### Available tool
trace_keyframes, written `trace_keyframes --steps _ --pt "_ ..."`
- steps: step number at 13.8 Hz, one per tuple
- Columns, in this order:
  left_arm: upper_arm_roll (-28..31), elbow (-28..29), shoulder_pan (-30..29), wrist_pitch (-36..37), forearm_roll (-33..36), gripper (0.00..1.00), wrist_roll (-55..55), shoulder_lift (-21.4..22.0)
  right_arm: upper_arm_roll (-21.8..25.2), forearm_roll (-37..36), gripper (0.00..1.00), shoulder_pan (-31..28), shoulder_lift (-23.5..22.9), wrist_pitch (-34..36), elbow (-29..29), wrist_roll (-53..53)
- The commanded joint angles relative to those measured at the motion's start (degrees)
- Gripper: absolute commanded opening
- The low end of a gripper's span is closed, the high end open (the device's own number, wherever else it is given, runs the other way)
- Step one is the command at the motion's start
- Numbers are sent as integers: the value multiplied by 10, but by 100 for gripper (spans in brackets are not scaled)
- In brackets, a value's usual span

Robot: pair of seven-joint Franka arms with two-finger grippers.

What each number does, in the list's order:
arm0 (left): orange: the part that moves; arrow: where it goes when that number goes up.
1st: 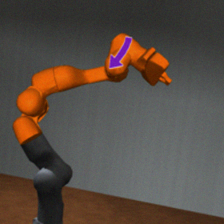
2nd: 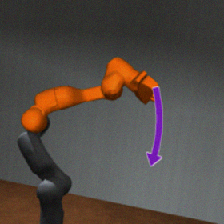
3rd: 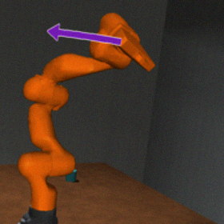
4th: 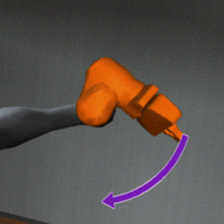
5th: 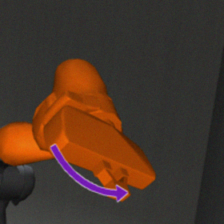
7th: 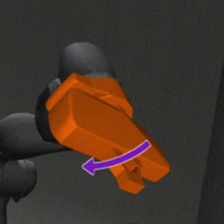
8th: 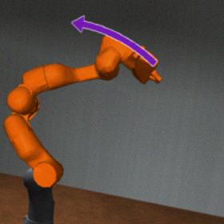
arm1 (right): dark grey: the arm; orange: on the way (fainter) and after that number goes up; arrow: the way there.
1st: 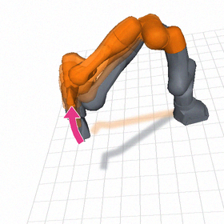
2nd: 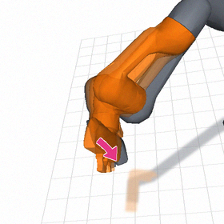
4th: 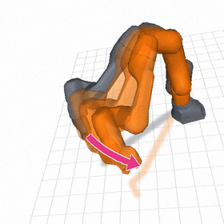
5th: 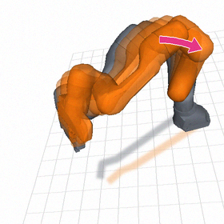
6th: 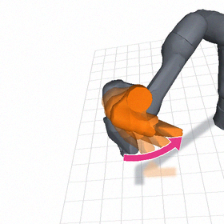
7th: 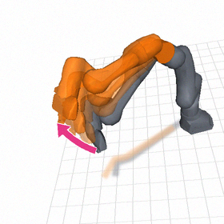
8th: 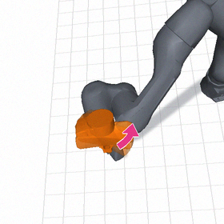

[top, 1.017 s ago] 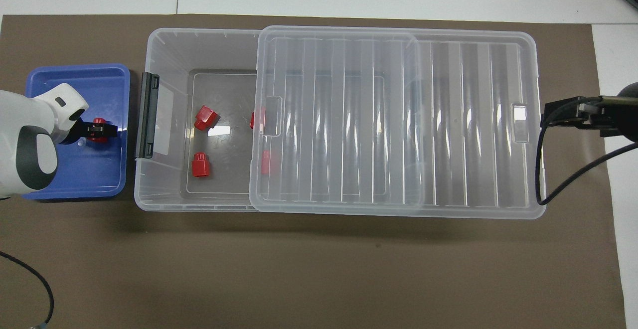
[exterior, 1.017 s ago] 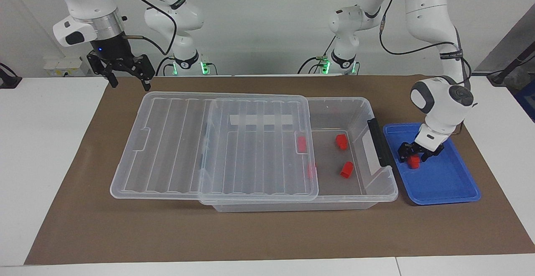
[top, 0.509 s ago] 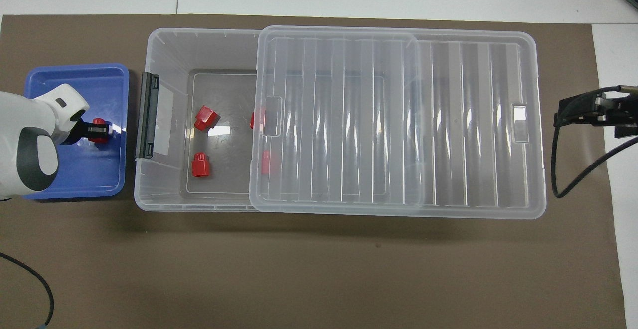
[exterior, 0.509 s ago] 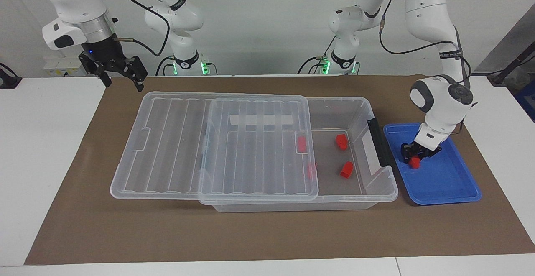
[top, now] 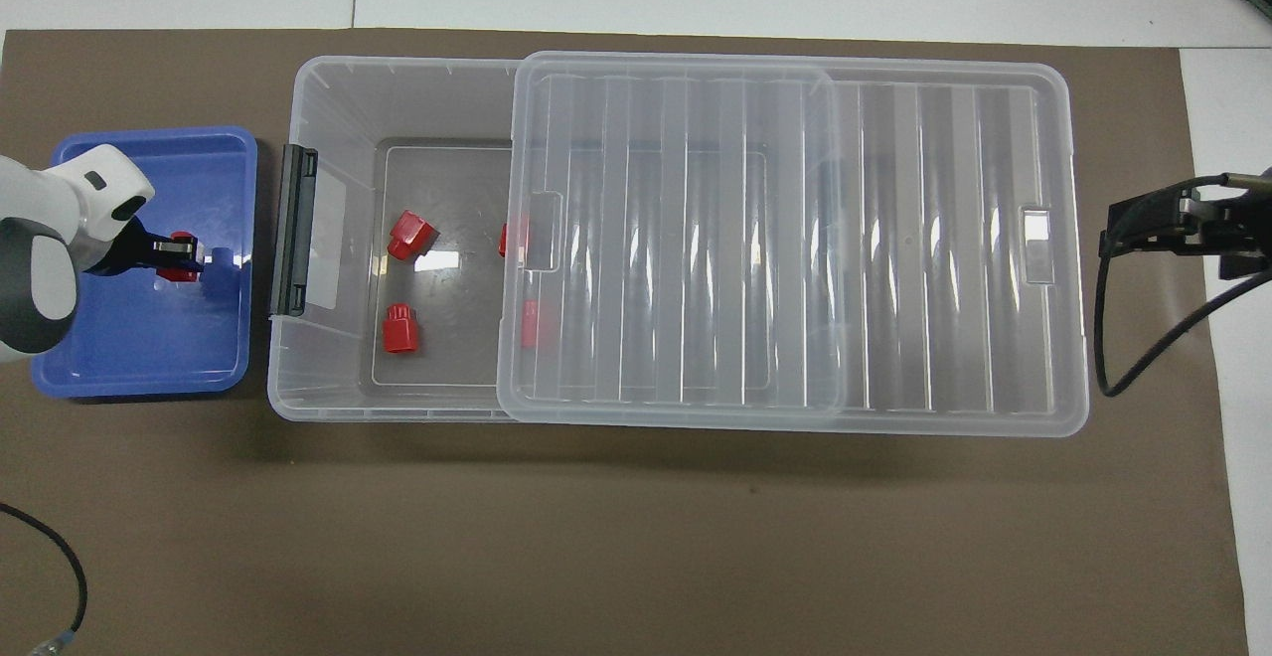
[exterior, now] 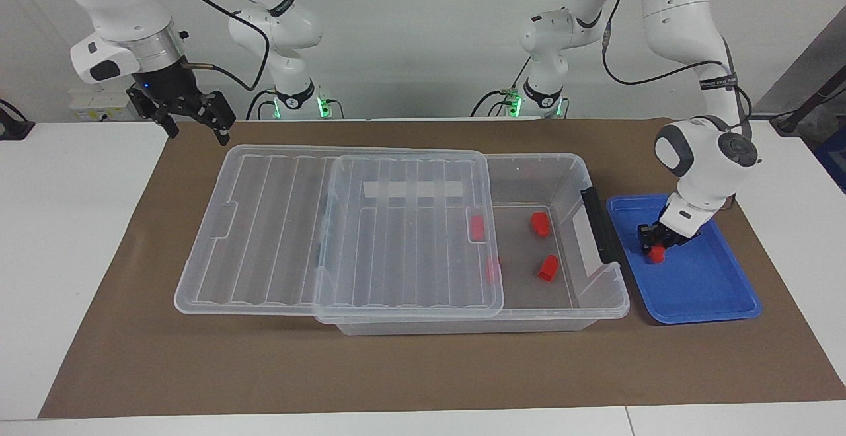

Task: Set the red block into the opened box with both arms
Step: 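Carry the red block with the left gripper over the open box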

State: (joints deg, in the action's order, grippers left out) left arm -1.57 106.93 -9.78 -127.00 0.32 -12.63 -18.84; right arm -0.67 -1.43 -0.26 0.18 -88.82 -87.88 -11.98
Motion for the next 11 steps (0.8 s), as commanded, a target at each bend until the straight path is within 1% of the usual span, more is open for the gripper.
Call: trace_keyframes --steps 1,4,6,7,9,11 --pt "3 -99 6 124 -7 19 -8 1 -3 5 100 0 6 5 2 -2" --pt "3 -221 6 287 -8 19 -4 5 -3 5 100 -1 9 5 2 -2" --pt "-4 -282 8 398 -9 19 36 6 -3 5 100 -2 12 6 2 -2" --pt "-12 -293 21 425 -10 19 83 6 -3 5 100 -1 13 5 2 -2" --pt "-21 -292 71 425 -7 19 191 24 -3 5 100 -1 19 5 2 -2" --pt "-20 -294 134 418 -5 19 305 24 -3 5 100 -2 21 6 2 -2"
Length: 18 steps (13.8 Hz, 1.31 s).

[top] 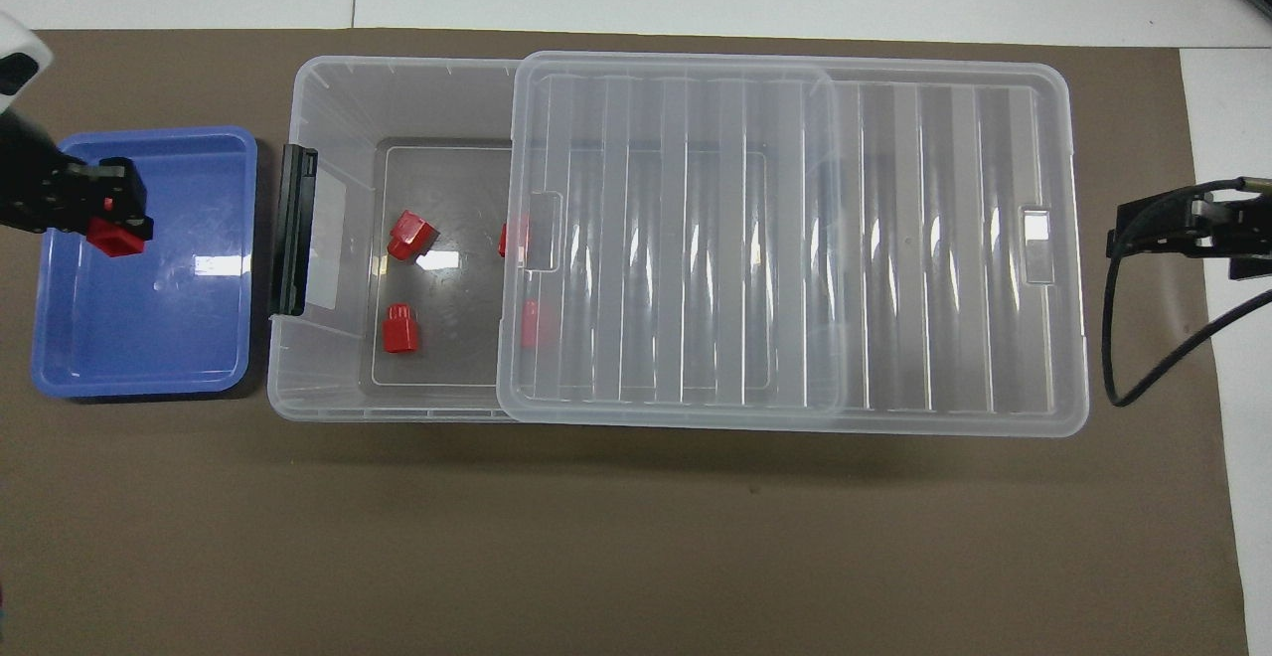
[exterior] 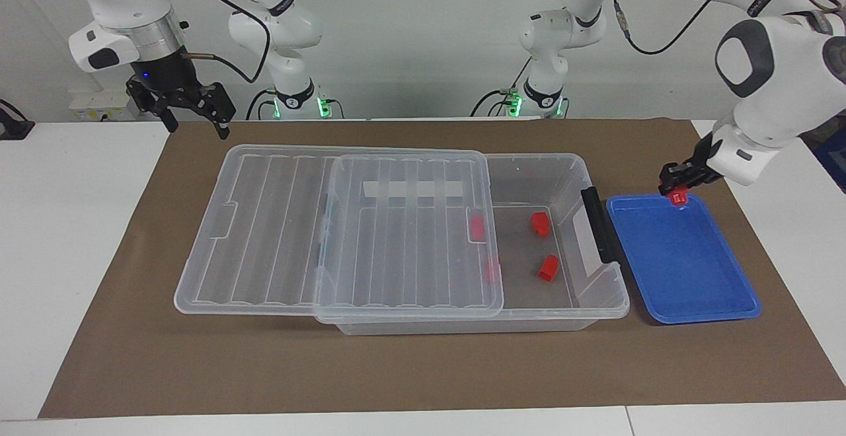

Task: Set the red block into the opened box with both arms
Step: 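Carry the red block with the left gripper over the open box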

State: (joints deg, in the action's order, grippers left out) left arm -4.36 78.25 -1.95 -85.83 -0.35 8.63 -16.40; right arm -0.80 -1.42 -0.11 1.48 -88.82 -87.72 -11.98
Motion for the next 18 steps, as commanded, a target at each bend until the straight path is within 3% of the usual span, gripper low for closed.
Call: trace_keyframes --steps 1,7,12,15,18 --pt "7 -6 78 -11 2 19 147 0 -2 4 100 -2 10 6 0 -2" --pt "6 30 119 -141 -4 19 284 3 -2 4 100 -2 14 6 0 -2" --pt "7 190 167 -264 7 19 308 67 -2 4 100 -2 15 6 0 -2" --pt "5 237 191 -276 22 19 302 88 -2 4 100 -2 15 6 0 -2" --pt "1 298 212 -364 22 19 299 89 -2 4 100 -2 15 6 0 -2"
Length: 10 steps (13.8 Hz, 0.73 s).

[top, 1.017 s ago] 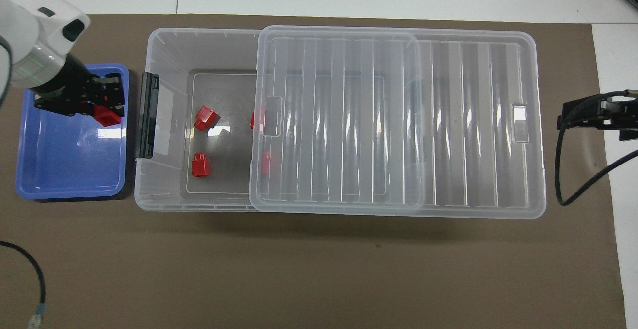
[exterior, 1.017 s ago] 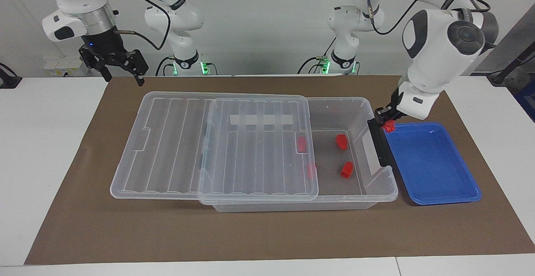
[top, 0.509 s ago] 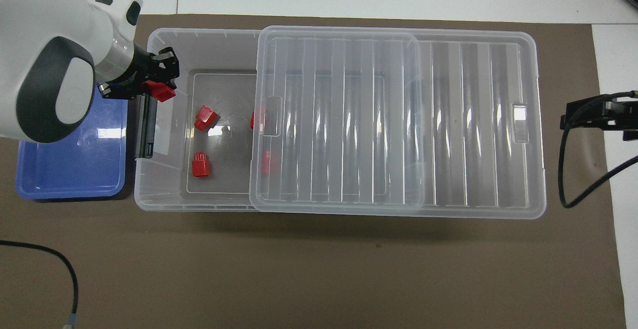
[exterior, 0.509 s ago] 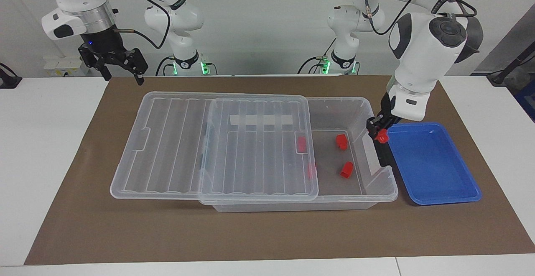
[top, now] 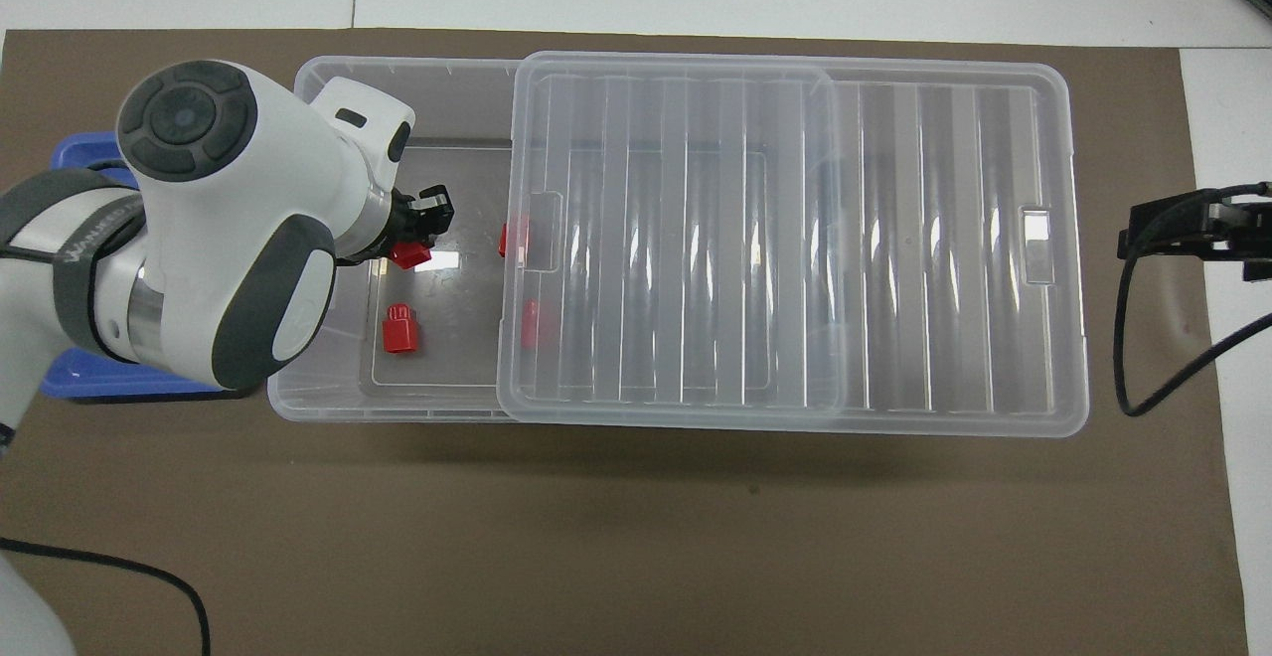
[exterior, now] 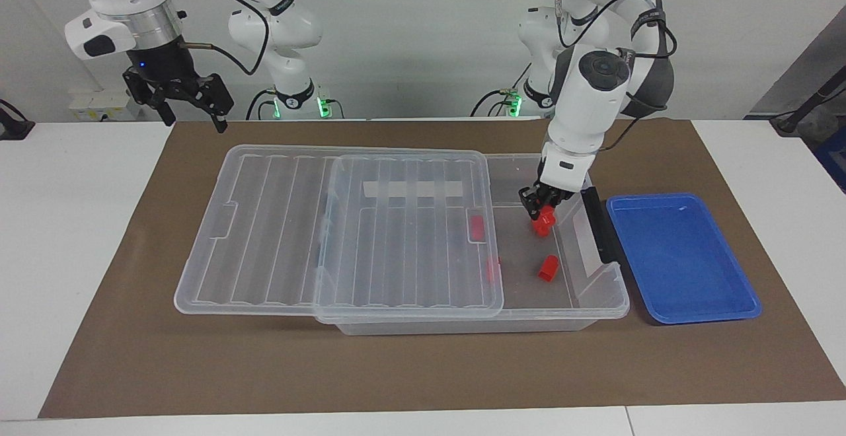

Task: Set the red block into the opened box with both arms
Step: 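Carry the red block with the left gripper over the open box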

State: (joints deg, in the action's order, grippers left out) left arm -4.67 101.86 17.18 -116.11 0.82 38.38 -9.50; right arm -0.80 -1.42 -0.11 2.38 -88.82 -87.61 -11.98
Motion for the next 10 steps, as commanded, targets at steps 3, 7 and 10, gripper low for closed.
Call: trace_keyframes --steps 3,7,10 --pt "6 69 30 -103 10 19 -36 -17 -2 4 100 -2 6 6 -1 -2" --pt "7 70 19 -141 10 19 -89 -58 -2 4 100 -2 6 6 -1 -2" --pt "6 85 2 -152 10 19 -138 -69 -2 4 100 -2 6 6 -1 -2"
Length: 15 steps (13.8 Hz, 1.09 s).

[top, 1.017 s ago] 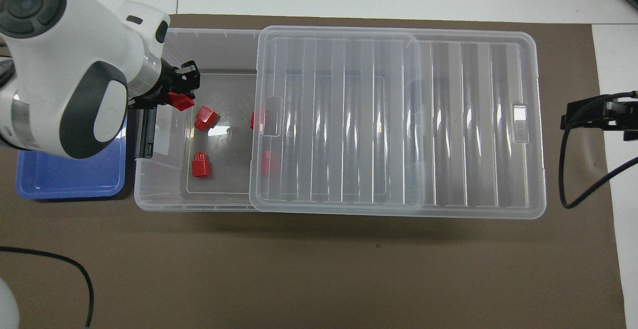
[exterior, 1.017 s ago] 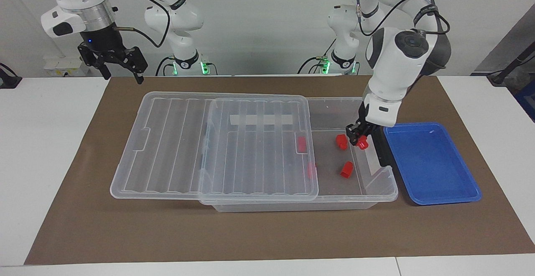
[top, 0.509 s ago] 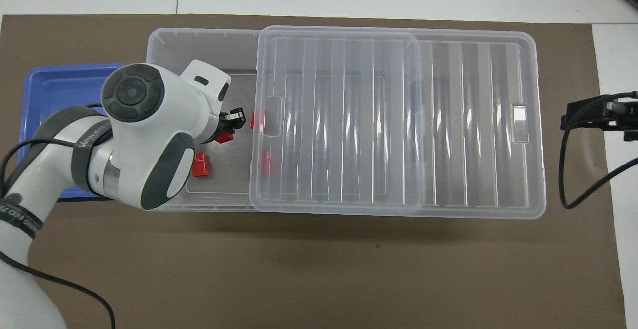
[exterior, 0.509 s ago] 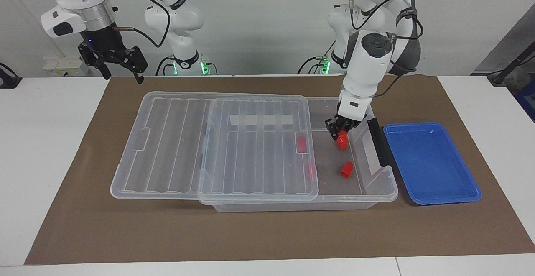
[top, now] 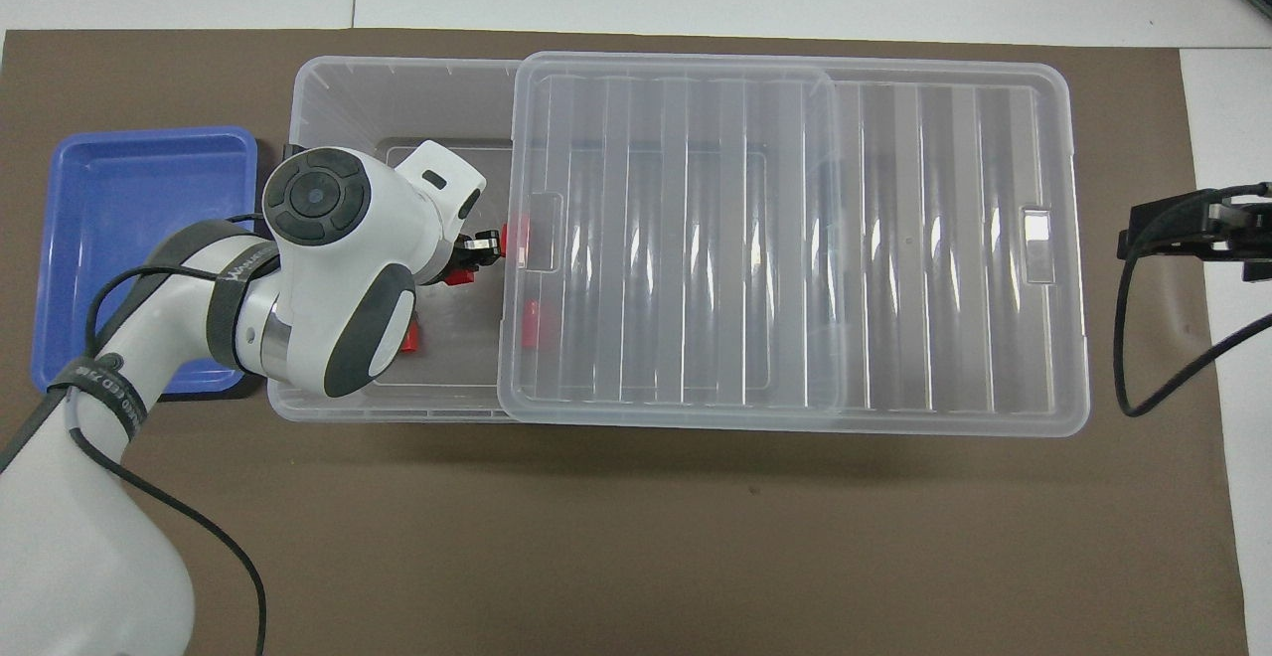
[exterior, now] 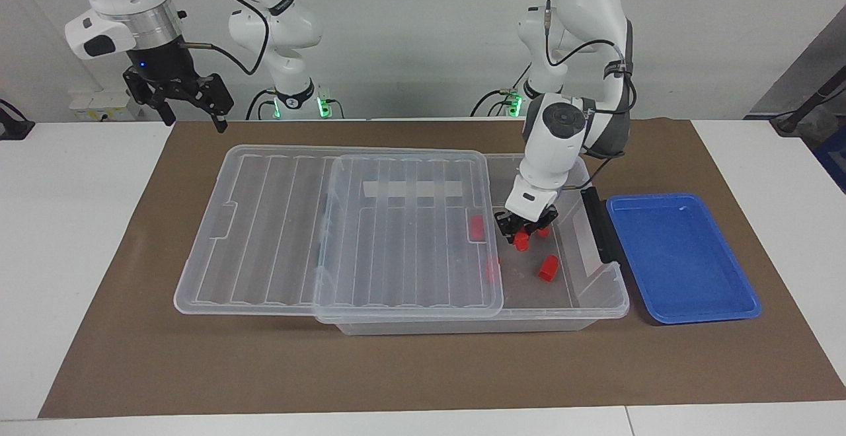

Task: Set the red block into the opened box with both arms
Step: 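Carry the red block with the left gripper over the open box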

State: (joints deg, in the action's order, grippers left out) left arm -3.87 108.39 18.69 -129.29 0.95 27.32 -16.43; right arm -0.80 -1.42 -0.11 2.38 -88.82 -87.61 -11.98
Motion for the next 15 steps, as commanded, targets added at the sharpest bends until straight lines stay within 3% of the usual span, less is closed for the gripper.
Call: trace_keyframes --steps 1,15 --pt "-1 31 -14 -27 9 19 -29 3 -2 4 100 -2 6 6 -1 -2" --pt "-2 103 4 -99 9 21 -13 8 -2 4 100 -2 6 6 -1 -2"
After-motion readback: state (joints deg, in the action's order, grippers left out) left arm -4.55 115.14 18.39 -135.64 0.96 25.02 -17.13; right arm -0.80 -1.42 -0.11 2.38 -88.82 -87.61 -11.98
